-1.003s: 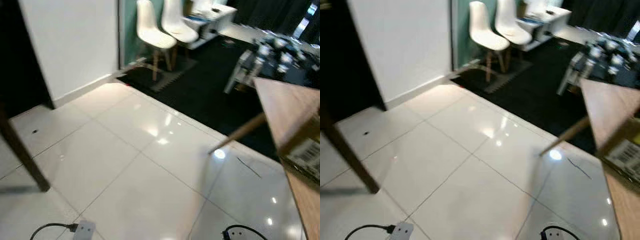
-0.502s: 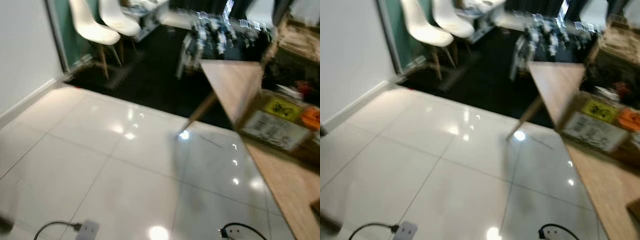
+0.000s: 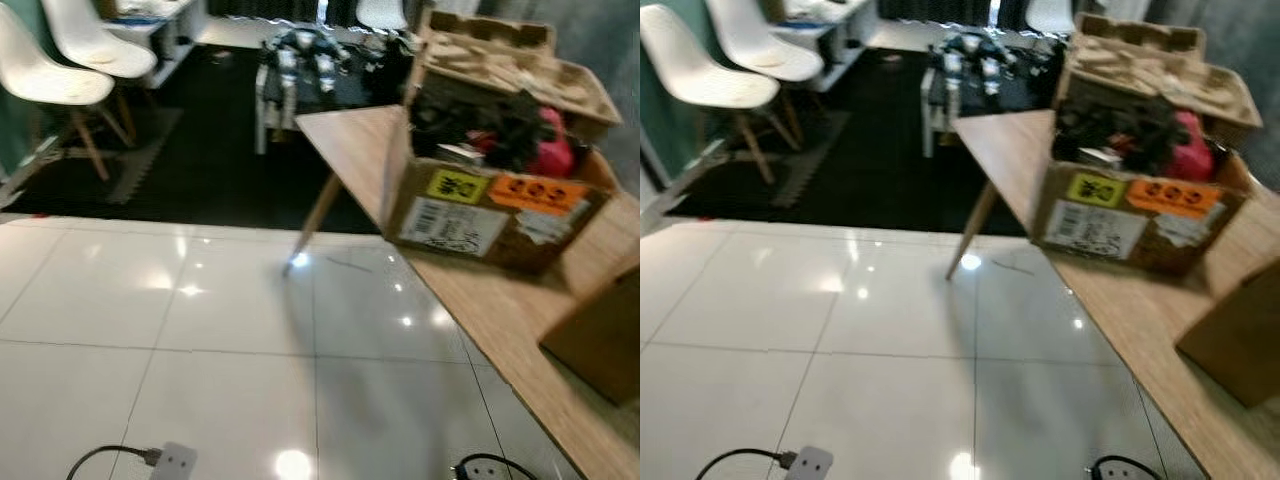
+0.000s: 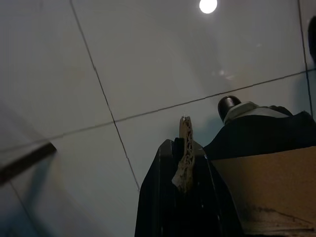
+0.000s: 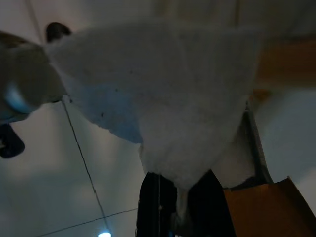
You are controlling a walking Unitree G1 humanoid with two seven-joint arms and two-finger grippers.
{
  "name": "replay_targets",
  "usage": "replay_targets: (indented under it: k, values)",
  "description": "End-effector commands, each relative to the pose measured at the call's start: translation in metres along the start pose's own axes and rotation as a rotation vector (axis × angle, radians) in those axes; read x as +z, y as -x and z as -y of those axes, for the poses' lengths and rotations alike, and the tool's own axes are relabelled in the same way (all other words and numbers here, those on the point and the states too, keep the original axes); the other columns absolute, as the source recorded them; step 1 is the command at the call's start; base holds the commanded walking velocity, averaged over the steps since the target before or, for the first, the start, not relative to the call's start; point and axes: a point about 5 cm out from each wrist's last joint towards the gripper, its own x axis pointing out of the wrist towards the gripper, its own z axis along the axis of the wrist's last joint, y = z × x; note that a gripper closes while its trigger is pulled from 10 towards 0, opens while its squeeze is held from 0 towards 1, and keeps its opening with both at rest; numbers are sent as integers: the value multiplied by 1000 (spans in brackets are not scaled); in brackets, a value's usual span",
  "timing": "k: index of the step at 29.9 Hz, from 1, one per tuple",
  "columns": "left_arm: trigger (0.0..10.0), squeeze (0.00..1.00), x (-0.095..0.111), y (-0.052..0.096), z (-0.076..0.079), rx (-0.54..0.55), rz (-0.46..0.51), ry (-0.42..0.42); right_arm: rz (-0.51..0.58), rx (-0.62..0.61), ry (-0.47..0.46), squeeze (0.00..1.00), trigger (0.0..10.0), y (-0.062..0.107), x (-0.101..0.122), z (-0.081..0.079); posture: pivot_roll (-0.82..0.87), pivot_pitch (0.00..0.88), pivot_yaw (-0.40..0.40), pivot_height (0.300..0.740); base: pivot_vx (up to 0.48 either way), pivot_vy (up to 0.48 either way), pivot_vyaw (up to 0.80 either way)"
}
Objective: Picking trash to rubbish bin
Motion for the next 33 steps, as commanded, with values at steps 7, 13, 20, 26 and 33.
replay_targets:
  k: [7, 13, 20, 26, 33]
  values:
    - [10000, 0, -46, 6, 18, -63, -173, -25, -24, -33, -35, 0, 10000, 0, -8, 6, 56, 97, -45, 740, 0, 0, -800]
    - [10000, 0, -48, 7, 17, -60, -175, -27, -27, -49, -56, 0, 10000, 0, -9, 8, 56, 97, -43, 740, 0, 0, -800]
    - [10000, 0, -47, 7, 15, -54, -171, -27, -24, -60, -76, 0, 10000, 0, -8, 10, 56, 96, -45, 740, 0, 0, -800]
    - [10000, 0, -44, 6, 14, -51, -163, -24, -22, -69, -81, 0, 10000, 0, -8, 11, 54, 95, -47, 740, 0, 0, -800]
    - [10000, 0, -42, 5, 14, -50, -156, -25, -20, -81, -95, 0, 10000, 0, -6, 13, 50, 94, -46, 740, 0, 0, -800]
